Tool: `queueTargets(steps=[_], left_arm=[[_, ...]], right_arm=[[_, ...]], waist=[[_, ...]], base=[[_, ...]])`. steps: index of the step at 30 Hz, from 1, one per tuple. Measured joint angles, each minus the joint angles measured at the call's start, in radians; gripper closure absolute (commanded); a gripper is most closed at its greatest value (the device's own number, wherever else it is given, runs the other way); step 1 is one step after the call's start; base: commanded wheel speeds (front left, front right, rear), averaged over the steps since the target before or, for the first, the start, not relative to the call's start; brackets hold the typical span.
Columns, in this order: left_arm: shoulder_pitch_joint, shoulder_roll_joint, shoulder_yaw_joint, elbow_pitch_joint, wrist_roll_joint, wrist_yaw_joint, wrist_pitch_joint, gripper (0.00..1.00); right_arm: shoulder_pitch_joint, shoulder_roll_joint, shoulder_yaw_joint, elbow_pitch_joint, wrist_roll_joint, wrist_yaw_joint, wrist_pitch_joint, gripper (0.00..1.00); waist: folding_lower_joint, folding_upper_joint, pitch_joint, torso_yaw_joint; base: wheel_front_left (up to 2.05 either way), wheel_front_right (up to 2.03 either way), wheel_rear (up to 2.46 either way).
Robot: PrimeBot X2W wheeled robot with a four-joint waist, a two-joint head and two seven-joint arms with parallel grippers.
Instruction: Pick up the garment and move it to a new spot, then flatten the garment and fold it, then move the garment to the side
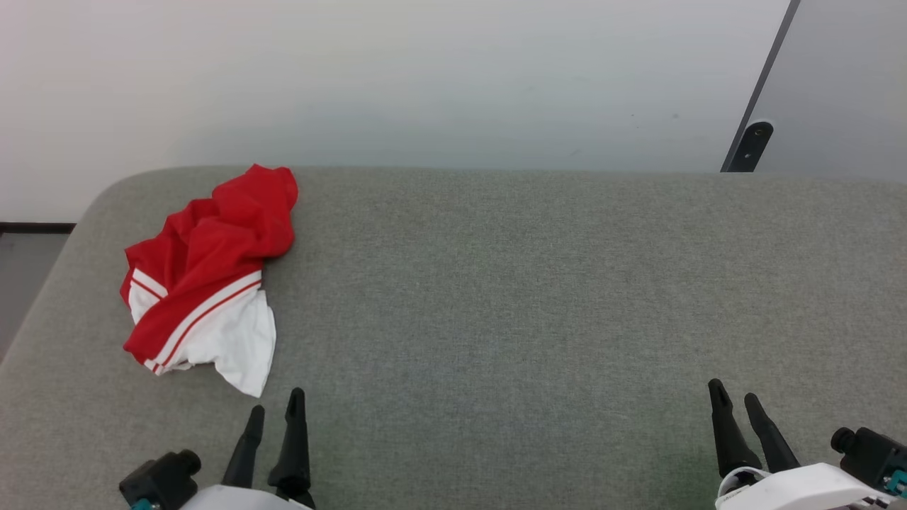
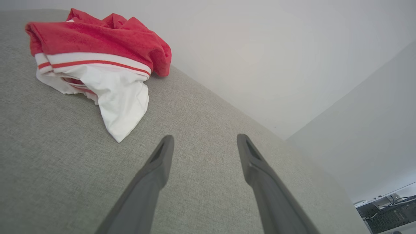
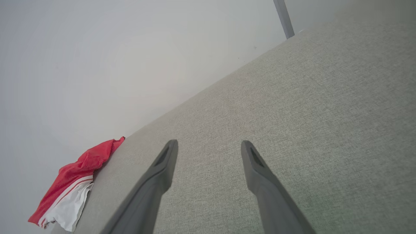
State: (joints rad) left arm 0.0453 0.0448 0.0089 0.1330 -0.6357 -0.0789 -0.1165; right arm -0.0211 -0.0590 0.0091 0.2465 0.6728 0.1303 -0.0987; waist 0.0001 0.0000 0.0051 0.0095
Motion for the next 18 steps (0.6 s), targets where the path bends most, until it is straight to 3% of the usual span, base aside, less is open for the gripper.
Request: queueTargets(steps=[18], left_arm=[[0.019,0.001,-0.016,-0.024,0.191,0.006,-0.047,0.00]], right_arm=[[0.025,0.003,0.009,-0.017,-0.188,0.000,-0.043,0.00]], waist=[[0.0000,0.0000,0.001,0.003]], base=[[0.00,0.00,0.00]])
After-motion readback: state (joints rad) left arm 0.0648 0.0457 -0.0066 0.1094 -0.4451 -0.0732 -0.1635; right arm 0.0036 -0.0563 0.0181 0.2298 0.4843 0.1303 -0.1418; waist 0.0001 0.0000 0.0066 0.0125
